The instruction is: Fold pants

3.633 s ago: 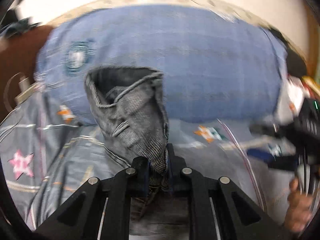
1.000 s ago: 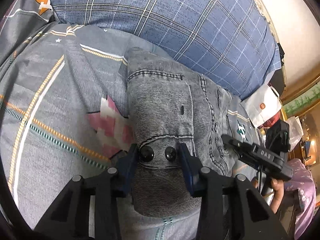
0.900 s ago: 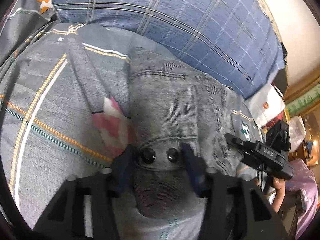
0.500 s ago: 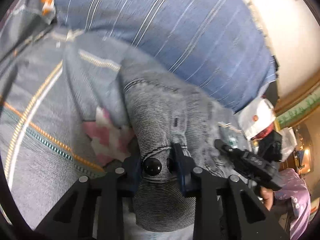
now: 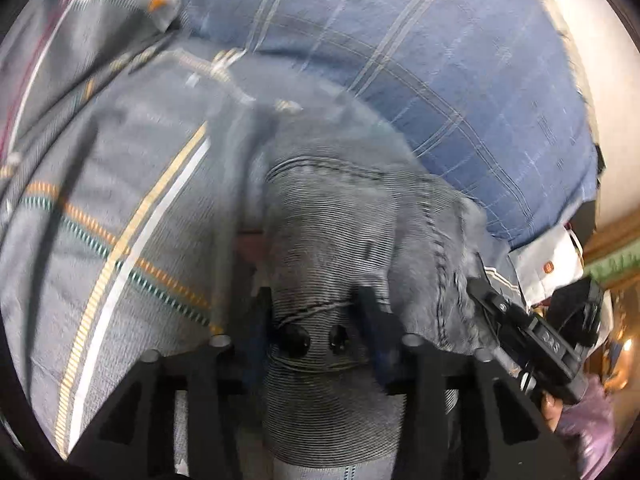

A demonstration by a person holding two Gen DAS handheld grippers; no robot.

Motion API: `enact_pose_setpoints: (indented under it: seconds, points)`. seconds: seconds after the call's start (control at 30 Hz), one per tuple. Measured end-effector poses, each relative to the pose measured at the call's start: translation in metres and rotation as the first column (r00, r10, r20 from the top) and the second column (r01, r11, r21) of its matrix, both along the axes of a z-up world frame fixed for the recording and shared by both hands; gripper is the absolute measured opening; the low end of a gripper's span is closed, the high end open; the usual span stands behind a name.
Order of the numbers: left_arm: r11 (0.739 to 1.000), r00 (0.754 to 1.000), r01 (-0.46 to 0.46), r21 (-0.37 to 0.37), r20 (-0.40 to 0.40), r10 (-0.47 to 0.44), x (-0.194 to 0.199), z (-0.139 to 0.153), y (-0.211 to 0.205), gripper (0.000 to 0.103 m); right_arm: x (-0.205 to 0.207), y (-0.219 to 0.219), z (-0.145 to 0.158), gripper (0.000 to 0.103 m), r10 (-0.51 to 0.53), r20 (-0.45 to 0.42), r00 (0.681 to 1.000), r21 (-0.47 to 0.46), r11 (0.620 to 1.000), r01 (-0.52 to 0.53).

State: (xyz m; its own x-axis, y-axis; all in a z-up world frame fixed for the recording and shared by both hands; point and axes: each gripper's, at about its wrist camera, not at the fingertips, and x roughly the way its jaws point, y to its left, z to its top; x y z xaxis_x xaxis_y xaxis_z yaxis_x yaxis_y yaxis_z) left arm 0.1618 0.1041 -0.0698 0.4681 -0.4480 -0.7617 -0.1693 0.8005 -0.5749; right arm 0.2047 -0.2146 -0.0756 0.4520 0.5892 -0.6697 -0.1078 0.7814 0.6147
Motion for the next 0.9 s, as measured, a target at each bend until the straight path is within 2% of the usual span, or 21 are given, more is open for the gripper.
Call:
enact_pose_setpoints:
  seconds: [0.03, 0.1, 0.2, 0.3, 0.33, 0.37, 0.4, 0.47, 0.53, 0.57, 0.67, 0.73, 0.77, 0.83, 0.9]
  points:
    - [1.000, 1.000, -0.009, -0.008, 0.001, 0.009, 0.000, 0.000, 0.002, 0.051, -0.002, -0.006, -0.003, 0.055, -0.013, -0.019, 1.000, 0.032, 0.999, 0.013]
    - [0.999, 0.999, -0.026, 0.023, 0.019, 0.025, -0.001, 0.007, 0.005, 0.052, -0.006, -0.019, -0.001, 0.055, -0.051, -0.034, 0.998, 0.076, 0.996, 0.053]
    - [0.998, 0.999, -0.025, 0.056, 0.035, 0.024, -0.001, 0.010, 0.000, 0.054, -0.018, -0.035, 0.019, 0.058, -0.111, 0.029, 0.993, 0.081, 0.991, 0.108]
    - [0.998, 1.000, -0.004, 0.062, 0.022, 0.002, 0.000, 0.005, -0.007, 0.054, -0.028, -0.028, 0.046, 0.058, -0.042, 0.120, 0.992, 0.121, 0.992, 0.027]
    - [0.997, 1.000, -0.004, 0.077, 0.027, 0.002, 0.000, 0.004, -0.009, 0.055, -0.029, -0.023, 0.049, 0.058, -0.010, 0.122, 0.992, 0.133, 0.991, -0.006]
    - [0.996, 0.999, -0.003, 0.089, 0.034, 0.000, -0.001, 0.005, -0.010, 0.055, -0.029, -0.015, 0.049, 0.057, 0.029, 0.110, 0.993, 0.143, 0.989, -0.045]
    - [0.994, 0.999, 0.000, 0.109, 0.044, -0.004, -0.003, 0.006, -0.012, 0.055, -0.029, -0.007, 0.046, 0.050, 0.059, 0.083, 0.995, 0.138, 0.988, -0.070]
    - [0.991, 0.998, 0.000, 0.134, 0.055, -0.007, -0.005, 0.007, -0.014, 0.055, -0.028, 0.007, 0.031, 0.036, 0.106, -0.016, 0.994, 0.068, 0.992, -0.105]
    - [0.990, 0.998, 0.001, 0.142, 0.056, -0.009, -0.005, 0.007, -0.014, 0.055, -0.028, 0.009, 0.016, 0.034, 0.081, -0.090, 0.993, -0.040, 0.996, -0.085]
    - [0.990, 0.998, 0.003, 0.142, 0.055, -0.011, -0.005, 0.006, -0.013, 0.055, -0.027, 0.006, 0.010, 0.034, 0.074, -0.107, 0.991, -0.052, 0.995, -0.080]
    - [0.990, 0.999, 0.003, 0.140, 0.050, -0.010, -0.005, 0.004, -0.012, 0.055, -0.023, -0.006, -0.005, 0.032, 0.055, -0.188, 0.981, 0.014, 0.998, -0.054]
    - [0.988, 0.998, 0.003, 0.154, 0.055, -0.012, -0.005, 0.006, -0.013, 0.055, -0.021, -0.011, -0.009, 0.040, 0.055, -0.197, 0.979, 0.090, 0.995, -0.038]
    - [0.985, 0.998, 0.004, 0.171, 0.060, -0.015, -0.006, 0.007, -0.015, 0.055, -0.020, -0.012, -0.011, 0.047, 0.065, -0.196, 0.978, 0.126, 0.991, -0.040]
    - [0.981, 0.997, 0.006, 0.196, 0.071, -0.020, -0.007, 0.008, -0.019, 0.055, -0.018, -0.005, -0.014, 0.047, 0.107, -0.189, 0.976, 0.166, 0.983, -0.076]
    - [0.977, 0.997, 0.008, 0.215, 0.079, -0.025, -0.007, 0.010, -0.022, 0.055, -0.020, 0.005, -0.016, 0.020, 0.129, -0.199, 0.972, 0.139, 0.985, -0.102]
